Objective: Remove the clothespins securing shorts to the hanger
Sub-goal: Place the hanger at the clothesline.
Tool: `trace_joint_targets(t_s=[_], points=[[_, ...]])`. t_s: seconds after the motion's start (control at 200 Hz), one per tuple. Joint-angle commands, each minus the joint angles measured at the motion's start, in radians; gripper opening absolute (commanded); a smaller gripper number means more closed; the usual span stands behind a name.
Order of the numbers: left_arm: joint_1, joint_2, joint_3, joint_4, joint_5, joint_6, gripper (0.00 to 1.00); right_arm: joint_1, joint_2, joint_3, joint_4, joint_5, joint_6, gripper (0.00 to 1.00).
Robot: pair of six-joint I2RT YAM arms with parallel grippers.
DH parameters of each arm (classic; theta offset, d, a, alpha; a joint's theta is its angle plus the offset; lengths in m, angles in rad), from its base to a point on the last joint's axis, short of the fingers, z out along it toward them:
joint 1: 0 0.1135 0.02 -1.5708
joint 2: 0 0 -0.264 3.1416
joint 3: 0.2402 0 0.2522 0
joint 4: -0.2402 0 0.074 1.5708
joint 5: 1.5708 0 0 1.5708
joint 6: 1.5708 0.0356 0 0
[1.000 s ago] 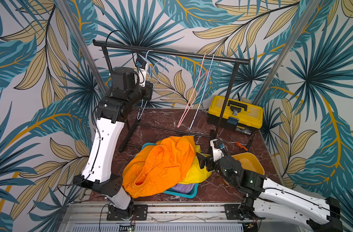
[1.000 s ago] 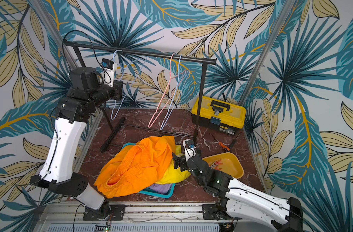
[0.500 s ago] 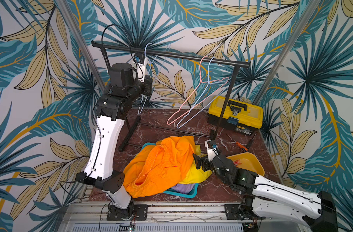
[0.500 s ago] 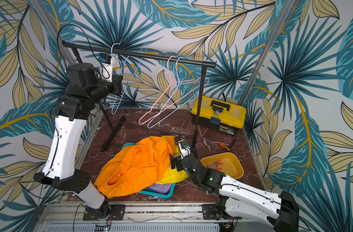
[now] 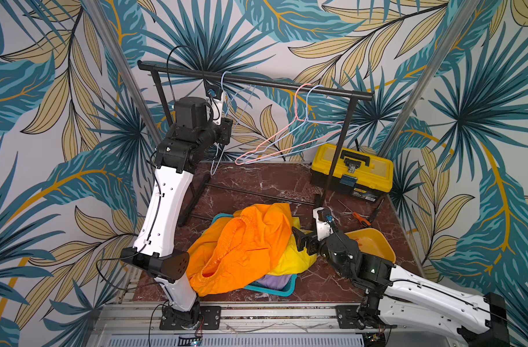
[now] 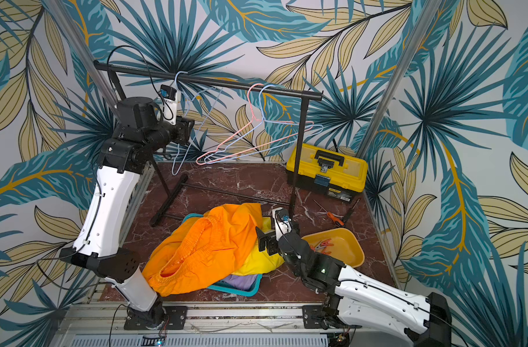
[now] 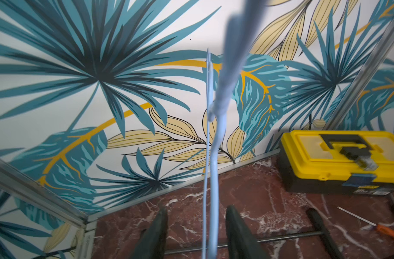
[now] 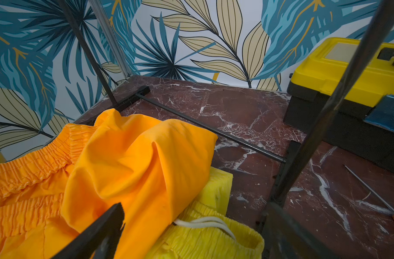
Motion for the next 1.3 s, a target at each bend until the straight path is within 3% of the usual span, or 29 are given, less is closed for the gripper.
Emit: trace_joint_targets(t_s=[0.0,0.07,0.11,0.466,0.646,0.861,1.157,1.297], points=[[0.004,-0.079,-0.040,0.009,0.036,0.008,0.66,-0.003,-0.005,-0.018,-0.010,0.015,-0.009,0.99],[0.003,-0.137,-0.086,0.012,0.045,0.006,0.83,-0.007,0.002,-0.002,-0.034,0.004,0.005,1.00],[0.003,-0.174,-0.125,0.019,0.046,0.006,1.00,-0.012,0.008,0.011,-0.054,-0.008,0.021,1.00],[0.003,-0.531,-0.537,0.027,-0.086,0.003,1.00,-0.062,0.013,0.028,-0.229,-0.027,0.165,1.00],[0.005,-0.702,-0.764,0.020,-0.126,-0.028,1.00,-0.103,-0.007,-0.020,-0.312,-0.119,0.282,1.00],[0.005,-0.803,-0.976,0.012,-0.030,-0.121,1.00,-0.223,-0.064,-0.161,-0.193,-0.368,0.342,1.00],[0.005,-0.854,-1.155,0.013,0.091,-0.209,1.00,-0.291,-0.007,-0.204,-0.024,-0.562,0.268,1.00],[0.004,-0.854,-1.202,0.012,0.141,-0.233,0.99,-0.298,0.063,-0.207,0.021,-0.577,0.249,0.98]])
